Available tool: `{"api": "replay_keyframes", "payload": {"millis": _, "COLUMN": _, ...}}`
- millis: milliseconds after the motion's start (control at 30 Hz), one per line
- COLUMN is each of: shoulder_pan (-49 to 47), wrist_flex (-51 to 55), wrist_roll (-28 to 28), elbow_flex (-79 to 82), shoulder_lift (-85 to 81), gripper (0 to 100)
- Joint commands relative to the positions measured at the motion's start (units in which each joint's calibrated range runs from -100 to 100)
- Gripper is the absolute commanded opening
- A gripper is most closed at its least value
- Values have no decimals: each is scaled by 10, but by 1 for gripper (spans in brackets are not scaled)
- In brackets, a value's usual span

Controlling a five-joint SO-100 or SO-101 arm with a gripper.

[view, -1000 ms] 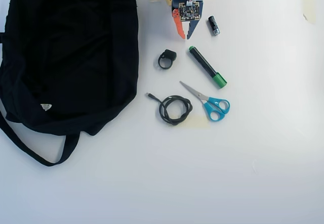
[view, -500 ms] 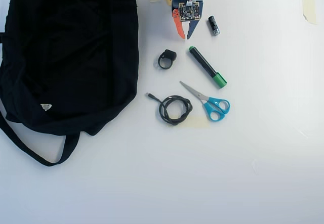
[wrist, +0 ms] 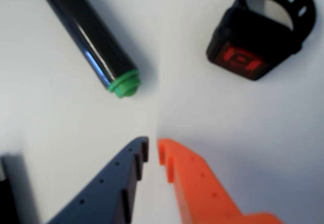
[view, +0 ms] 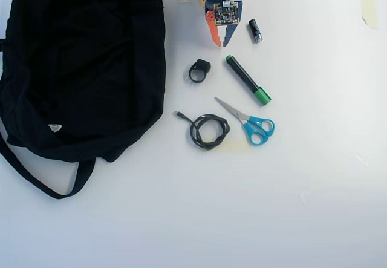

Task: Put the bike light into the black bag

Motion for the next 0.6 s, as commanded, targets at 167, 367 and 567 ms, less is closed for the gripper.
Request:
{"api": "replay_keyframes", "payload": {"millis": 167, "shoulder_pan": -5, "wrist_flex": 22, "wrist_roll": 4, "elbow_flex": 12, "shoulder_lift": -5, "gripper": 2}}
{"api": "replay_keyframes", "payload": {"millis": 367, "shoulder_pan": -6, "wrist_flex": -109, "wrist_roll": 41, "elbow_flex": -45, "shoulder_lift": 37, "gripper": 2}}
{"api": "replay_keyframes", "payload": {"millis": 567, "shoulder_pan": -23, "wrist_flex": -272, "wrist_roll": 91, "elbow_flex": -201, "shoulder_lift": 211, "gripper": 2}}
